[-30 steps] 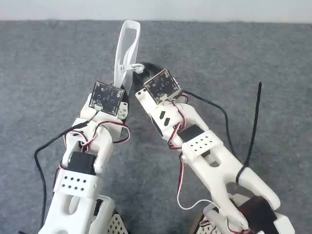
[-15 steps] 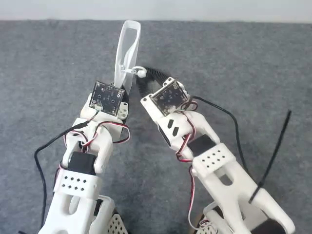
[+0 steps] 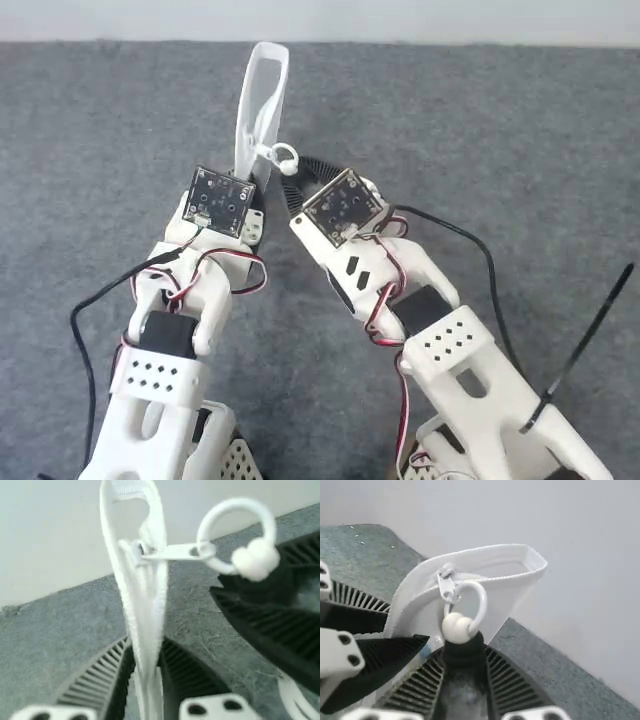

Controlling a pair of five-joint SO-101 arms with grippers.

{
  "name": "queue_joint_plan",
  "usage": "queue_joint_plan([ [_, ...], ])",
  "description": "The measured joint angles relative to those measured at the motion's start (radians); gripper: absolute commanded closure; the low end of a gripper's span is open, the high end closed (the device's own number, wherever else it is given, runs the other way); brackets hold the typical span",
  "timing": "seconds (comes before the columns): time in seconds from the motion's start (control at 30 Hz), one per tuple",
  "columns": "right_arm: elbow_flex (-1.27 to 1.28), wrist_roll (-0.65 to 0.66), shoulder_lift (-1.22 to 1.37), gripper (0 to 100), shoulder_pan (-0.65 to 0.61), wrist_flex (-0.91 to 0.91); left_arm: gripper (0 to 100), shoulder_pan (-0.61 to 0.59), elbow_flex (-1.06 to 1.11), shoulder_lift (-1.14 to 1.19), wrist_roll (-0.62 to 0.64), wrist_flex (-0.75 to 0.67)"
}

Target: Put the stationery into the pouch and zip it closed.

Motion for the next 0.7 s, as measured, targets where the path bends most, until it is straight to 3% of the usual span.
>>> queue_joint_plan([
  [0.17,0.020,0.000,-0.008,99.3,0.003,0.003,82,-0.002,0.005,0.012,0.081,0.011],
  [0.5,0.026,0.000,-0.008,99.3,0.002,0.003,76,-0.002,0.005,0.011,0.091,0.052],
  [0.7,0.026,0.000,-0.008,99.3,0.002,0.003,73,-0.003,0.035,-0.150,0.141,0.091],
])
